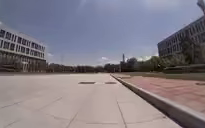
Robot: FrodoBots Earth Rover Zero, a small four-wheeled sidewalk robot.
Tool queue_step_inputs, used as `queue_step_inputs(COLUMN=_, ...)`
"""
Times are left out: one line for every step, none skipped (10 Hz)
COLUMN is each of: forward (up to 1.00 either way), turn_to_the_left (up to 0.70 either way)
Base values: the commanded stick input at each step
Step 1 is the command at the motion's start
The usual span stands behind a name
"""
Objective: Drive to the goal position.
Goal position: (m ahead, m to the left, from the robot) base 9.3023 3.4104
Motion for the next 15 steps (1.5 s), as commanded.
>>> queue_step_inputs(forward=0.50, turn_to_the_left=0.00)
queue_step_inputs(forward=0.50, turn_to_the_left=0.00)
queue_step_inputs(forward=0.50, turn_to_the_left=0.00)
queue_step_inputs(forward=0.50, turn_to_the_left=0.00)
queue_step_inputs(forward=0.50, turn_to_the_left=0.00)
queue_step_inputs(forward=0.50, turn_to_the_left=0.00)
queue_step_inputs(forward=0.50, turn_to_the_left=0.00)
queue_step_inputs(forward=0.50, turn_to_the_left=0.00)
queue_step_inputs(forward=0.50, turn_to_the_left=0.00)
queue_step_inputs(forward=0.50, turn_to_the_left=0.00)
queue_step_inputs(forward=0.50, turn_to_the_left=0.00)
queue_step_inputs(forward=0.50, turn_to_the_left=0.00)
queue_step_inputs(forward=0.50, turn_to_the_left=0.50)
queue_step_inputs(forward=0.50, turn_to_the_left=0.50)
queue_step_inputs(forward=0.50, turn_to_the_left=0.50)
